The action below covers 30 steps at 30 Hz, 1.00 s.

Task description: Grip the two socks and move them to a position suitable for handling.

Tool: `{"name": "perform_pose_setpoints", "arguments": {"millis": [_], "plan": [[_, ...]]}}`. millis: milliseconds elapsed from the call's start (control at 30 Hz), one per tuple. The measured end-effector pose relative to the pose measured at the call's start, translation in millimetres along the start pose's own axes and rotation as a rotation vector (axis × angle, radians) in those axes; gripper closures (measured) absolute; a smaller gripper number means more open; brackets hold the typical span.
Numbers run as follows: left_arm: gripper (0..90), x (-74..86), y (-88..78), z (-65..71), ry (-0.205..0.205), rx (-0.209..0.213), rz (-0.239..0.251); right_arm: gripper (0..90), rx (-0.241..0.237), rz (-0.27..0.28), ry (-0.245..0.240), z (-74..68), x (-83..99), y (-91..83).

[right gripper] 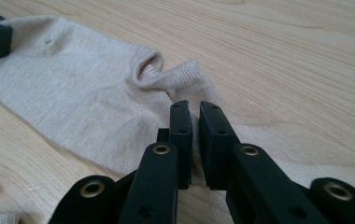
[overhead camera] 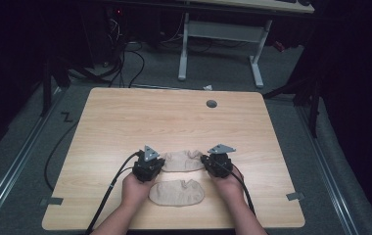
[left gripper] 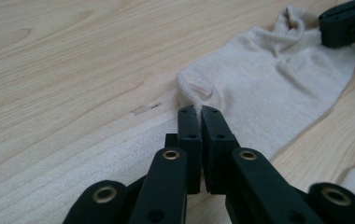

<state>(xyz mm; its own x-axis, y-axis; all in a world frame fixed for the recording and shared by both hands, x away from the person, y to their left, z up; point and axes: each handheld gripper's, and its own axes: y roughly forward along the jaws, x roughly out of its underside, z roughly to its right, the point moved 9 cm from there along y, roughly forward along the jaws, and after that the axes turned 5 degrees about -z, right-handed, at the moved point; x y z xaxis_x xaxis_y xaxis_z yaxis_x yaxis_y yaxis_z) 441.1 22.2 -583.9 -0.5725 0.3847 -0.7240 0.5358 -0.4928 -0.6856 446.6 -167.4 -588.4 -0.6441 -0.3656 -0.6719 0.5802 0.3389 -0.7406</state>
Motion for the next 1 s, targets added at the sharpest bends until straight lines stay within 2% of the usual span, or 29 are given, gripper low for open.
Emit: {"name": "perform_pose_setpoints", "arguments": {"millis": [267,467,633,733,1000], "plan": [[87.3,-6.3,-14.2,-0.3,0.008,0.003,0.038,84.1,0.012,0.055,-0.022,-3.0,-7.3,-10.5],[87.3,-6.4,-18.8,1.5,0.004,0.008,0.051,84.1,0.028,0.066,-0.040,-8.0,-7.3,-12.7],[87.3,-4.6,-23.5,3.2,0.029,0.003,0.045,84.0,0.028,0.081,-0.052,-11.8,-6.5,-19.4],[87.3,-1.3,-25.4,4.8,0.024,0.015,0.038,84.0,0.028,0.083,-0.063,-15.1,-5.4,-22.2],[87.3,8.8,-35.4,8.8,0.047,0.036,0.003,84.0,0.008,0.079,-0.102,-27.1,1.3,-32.0]]}}
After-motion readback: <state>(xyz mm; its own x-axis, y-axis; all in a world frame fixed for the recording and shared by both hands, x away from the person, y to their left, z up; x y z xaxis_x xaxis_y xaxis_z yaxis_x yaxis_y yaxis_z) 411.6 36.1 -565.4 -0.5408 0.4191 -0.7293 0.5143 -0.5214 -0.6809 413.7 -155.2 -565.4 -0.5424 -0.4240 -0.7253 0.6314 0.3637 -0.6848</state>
